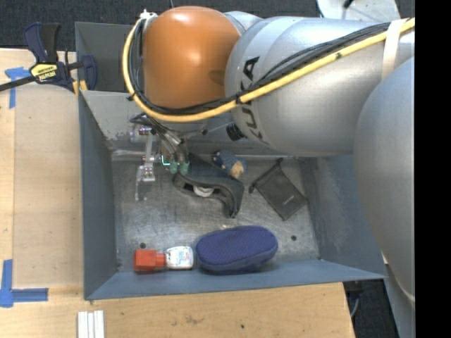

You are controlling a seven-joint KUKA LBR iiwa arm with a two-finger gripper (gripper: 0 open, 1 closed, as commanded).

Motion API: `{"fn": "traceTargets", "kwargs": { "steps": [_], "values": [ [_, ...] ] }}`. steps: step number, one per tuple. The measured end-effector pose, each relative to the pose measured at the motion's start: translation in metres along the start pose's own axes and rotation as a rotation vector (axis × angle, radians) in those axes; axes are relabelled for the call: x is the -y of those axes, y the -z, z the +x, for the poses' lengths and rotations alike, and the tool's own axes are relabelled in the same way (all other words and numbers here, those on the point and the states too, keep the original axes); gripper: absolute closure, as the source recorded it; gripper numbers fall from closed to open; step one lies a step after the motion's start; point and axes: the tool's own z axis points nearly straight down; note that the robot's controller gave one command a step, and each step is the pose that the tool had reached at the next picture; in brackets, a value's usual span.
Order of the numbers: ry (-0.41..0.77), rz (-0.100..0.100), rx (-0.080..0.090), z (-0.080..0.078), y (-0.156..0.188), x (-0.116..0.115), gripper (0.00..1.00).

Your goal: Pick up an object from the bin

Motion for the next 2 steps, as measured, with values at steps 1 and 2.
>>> {"fn": "traceTargets", "kwargs": {
  "steps": [1,2],
  "values": [
    [-0.040,0.001,0.006,-0.062,-0.081,0.037,0.00],
    [-0.305,0.000,0.006,-0.029,-0.077,0.123,0.00]
  ]
}}
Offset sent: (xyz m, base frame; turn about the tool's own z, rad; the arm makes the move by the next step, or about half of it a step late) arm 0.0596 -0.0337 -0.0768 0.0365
